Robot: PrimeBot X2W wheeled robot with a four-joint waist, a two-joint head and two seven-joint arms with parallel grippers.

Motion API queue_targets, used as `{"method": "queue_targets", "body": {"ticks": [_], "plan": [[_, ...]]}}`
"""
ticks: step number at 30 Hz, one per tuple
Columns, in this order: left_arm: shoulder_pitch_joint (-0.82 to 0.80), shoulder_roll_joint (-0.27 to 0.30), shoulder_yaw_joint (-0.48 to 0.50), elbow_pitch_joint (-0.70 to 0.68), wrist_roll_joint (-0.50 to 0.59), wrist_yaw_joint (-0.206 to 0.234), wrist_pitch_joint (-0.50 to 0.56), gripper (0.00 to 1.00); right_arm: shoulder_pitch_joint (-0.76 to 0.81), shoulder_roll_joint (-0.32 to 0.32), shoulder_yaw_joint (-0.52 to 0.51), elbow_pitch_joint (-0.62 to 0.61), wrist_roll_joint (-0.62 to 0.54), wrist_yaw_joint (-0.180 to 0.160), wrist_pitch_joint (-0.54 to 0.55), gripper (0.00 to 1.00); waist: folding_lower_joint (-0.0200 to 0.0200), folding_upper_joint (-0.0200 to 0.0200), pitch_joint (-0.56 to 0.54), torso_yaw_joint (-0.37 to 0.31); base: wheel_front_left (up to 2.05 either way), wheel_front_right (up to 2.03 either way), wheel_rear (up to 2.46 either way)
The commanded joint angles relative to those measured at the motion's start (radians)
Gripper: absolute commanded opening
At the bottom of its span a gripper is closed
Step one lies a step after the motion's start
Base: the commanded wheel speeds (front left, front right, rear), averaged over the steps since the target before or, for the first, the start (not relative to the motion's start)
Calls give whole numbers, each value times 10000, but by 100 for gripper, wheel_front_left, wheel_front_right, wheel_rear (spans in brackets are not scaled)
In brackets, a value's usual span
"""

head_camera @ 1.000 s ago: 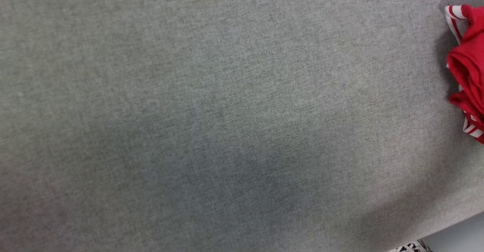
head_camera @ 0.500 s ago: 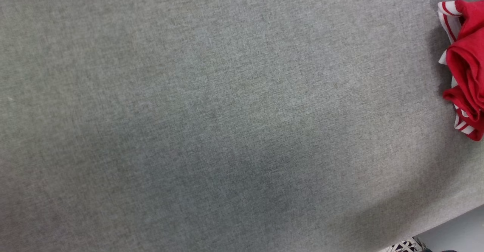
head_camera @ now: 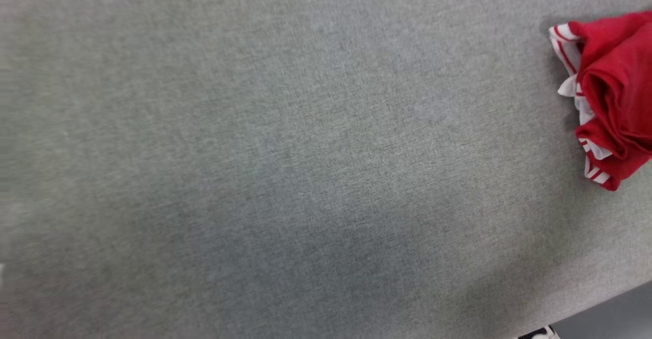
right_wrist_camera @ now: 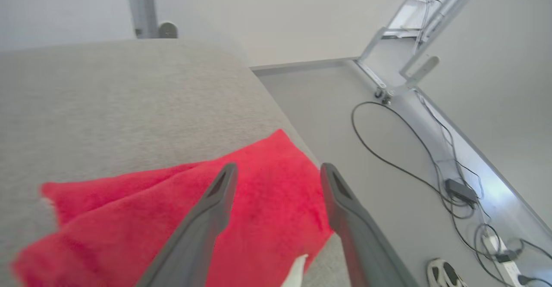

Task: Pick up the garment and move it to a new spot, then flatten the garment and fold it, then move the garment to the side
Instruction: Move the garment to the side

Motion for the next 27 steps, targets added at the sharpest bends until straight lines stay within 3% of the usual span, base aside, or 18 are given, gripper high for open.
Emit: {"method": "queue_targets", "body": {"ticks": [1,5,11,20,27], "plan": [[-96,-357,-306,276,108,22,0,100,296,12,585,-268,30,-15,231,100,0,0,-908,489,0,0,0],[-110,-1139,-815,961,224,22,-1,100,740,-6,1730,-624,-160,-16,478,100,0,0,-1647,873,0,0,0],[111,-2201,-1287,2007,337,22,-1,100,1053,-8,3154,-376,-368,-16,-170,100,0,0,-2659,1574,0,0,0],[562,-3374,-1608,3510,605,22,-1,100,1424,-5,4464,1341,-311,-15,-2477,100,0,0,-4051,2522,0,0,0],[1183,-4064,-1394,4673,964,22,-1,100,1802,-13,4822,2817,24,-16,-4363,100,0,0,-4992,2877,0,0,0]]}}
